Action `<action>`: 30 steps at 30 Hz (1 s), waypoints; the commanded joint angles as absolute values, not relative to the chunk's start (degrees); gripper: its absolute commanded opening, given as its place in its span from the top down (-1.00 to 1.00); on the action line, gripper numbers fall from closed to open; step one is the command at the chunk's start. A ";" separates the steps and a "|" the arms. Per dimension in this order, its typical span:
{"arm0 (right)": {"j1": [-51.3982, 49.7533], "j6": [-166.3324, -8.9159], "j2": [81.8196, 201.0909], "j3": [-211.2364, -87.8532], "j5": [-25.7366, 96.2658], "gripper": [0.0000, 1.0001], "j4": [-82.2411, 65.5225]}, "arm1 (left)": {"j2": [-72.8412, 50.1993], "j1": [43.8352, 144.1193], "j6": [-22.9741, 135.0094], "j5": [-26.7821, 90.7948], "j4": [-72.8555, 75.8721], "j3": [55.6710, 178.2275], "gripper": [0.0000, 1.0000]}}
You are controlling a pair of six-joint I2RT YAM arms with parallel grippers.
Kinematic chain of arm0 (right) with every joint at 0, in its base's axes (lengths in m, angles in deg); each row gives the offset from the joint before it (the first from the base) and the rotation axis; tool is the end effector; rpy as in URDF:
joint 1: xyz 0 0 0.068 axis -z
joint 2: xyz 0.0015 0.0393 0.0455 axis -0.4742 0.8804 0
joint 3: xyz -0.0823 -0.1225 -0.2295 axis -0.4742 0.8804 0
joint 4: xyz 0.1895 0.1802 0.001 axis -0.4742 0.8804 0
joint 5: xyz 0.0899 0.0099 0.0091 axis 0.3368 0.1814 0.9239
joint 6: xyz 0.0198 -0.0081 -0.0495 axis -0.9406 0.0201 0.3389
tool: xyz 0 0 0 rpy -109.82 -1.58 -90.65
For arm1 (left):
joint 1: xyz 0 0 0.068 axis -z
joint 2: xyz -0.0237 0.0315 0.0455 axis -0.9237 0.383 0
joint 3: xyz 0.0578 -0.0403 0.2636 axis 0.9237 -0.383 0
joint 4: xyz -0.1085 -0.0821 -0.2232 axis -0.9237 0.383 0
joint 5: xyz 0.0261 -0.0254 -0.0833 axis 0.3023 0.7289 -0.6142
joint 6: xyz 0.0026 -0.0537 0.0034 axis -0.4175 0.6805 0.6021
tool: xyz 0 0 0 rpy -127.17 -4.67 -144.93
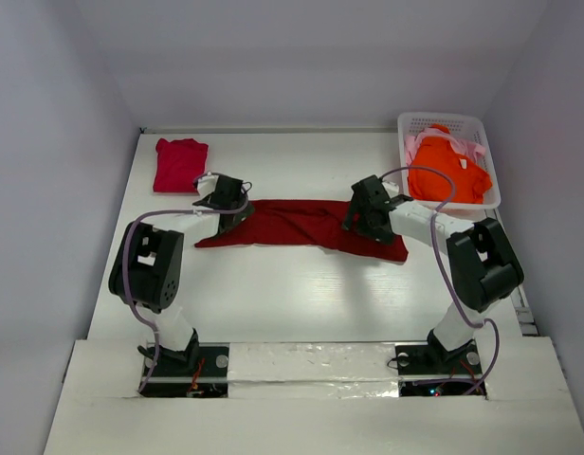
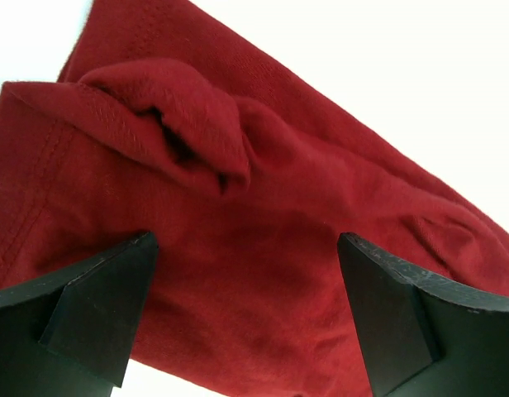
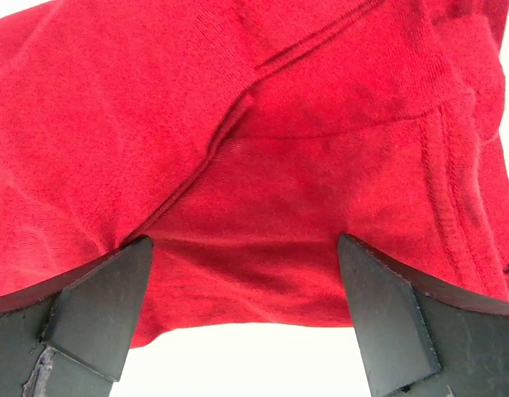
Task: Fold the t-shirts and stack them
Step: Fold the tshirt
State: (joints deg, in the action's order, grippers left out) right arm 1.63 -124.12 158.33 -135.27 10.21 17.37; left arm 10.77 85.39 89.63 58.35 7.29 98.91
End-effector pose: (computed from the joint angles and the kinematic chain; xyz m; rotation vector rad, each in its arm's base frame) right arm 0.3070 0.1422 0.1810 0.4681 2.5435 0.0326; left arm 0.3339 -0.0962 0.1718 -0.6947 2.2408 -0.1644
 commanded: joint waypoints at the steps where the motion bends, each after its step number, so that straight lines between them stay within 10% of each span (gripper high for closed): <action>1: 2.38 -122.65 158.46 -137.72 11.01 -0.97 13.73 | 9.86 85.93 92.69 55.91 12.14 96.29 -0.85; 30: 5.10 -121.49 154.15 -130.08 19.42 -0.91 8.46 | 12.85 87.69 92.95 54.68 10.47 100.07 -0.88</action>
